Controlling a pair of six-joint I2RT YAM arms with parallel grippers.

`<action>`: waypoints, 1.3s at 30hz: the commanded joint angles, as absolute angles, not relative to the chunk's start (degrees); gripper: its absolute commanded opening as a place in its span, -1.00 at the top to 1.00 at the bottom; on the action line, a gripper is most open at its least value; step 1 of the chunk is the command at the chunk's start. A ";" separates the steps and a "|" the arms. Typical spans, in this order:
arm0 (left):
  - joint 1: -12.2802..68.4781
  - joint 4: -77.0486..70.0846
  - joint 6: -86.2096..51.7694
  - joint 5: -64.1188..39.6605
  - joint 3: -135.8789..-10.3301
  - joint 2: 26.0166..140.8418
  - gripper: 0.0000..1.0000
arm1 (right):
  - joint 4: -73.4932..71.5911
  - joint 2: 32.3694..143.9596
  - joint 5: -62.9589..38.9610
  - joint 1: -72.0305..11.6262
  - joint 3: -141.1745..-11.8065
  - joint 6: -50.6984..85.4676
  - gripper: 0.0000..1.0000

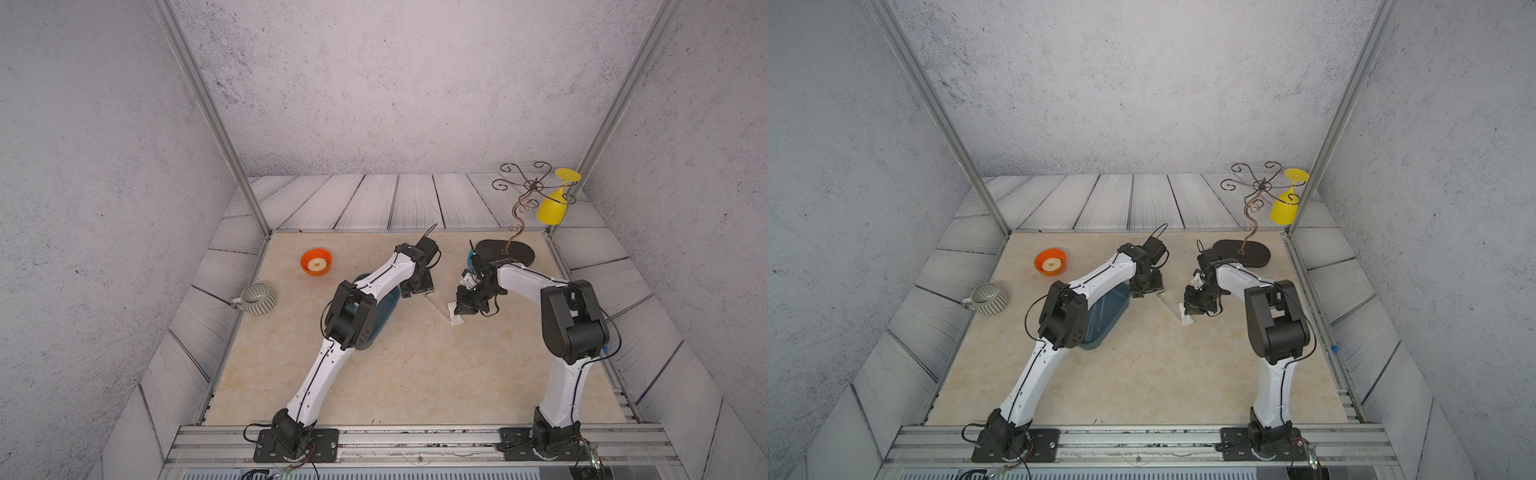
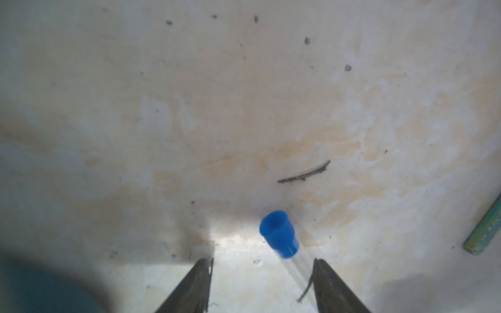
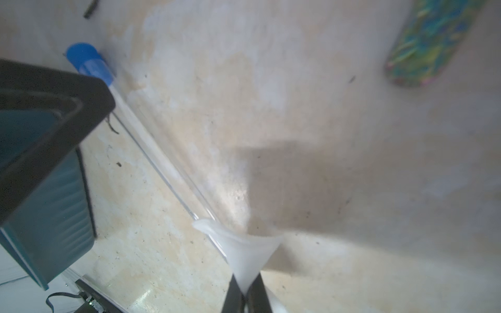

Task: Wipe the exteriors of test tubes
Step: Pick up the test tube at the center of the board.

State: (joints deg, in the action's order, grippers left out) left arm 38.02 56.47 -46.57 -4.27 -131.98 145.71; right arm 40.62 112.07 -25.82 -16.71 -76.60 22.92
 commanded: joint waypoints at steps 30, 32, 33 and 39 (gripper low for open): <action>37.62 63.05 -42.16 -10.05 -127.30 146.44 0.48 | 43.32 95.91 -36.45 -19.53 -67.50 21.80 0.95; 37.62 62.31 -41.52 -10.58 -124.89 145.19 0.55 | 44.38 94.35 -35.99 -19.44 -66.58 21.24 0.94; 37.64 62.08 -41.25 -10.92 -123.81 144.62 0.57 | 44.87 93.74 -35.80 -19.40 -66.01 20.97 0.95; 37.88 58.90 -39.84 -13.82 -117.78 140.36 0.58 | 44.15 90.65 -35.77 -18.80 -61.44 21.31 0.95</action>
